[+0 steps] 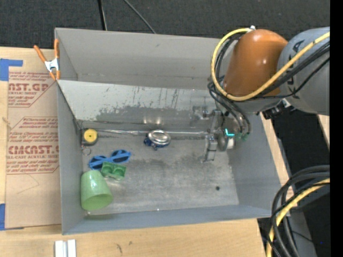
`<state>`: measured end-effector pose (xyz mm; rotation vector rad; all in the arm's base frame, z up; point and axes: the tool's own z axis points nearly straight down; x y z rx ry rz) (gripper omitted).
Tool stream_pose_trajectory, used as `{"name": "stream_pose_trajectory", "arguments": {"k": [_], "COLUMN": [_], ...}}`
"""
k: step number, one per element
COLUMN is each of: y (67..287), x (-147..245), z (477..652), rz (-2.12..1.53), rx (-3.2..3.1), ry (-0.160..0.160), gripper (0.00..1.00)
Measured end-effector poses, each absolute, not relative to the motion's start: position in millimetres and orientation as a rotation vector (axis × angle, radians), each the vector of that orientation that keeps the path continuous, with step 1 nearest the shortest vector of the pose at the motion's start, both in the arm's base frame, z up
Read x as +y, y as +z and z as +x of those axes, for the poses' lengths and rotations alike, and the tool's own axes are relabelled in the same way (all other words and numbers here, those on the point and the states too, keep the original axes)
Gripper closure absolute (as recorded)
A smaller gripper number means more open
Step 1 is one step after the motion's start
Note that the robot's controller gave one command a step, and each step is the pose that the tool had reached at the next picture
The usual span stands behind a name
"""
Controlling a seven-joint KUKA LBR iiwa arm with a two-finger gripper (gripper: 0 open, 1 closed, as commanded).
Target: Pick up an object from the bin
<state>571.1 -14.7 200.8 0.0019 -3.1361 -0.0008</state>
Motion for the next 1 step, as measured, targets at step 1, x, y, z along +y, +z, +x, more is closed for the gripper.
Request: {"name": "stream_pose_trajectory", "arguments": {"k": [1], "y": [137.9], "x": [33.9], "z": [582.5], "rz": [0.060], "rx": [-3.138], "ry": [-0.004], "gripper": [0.00]}}
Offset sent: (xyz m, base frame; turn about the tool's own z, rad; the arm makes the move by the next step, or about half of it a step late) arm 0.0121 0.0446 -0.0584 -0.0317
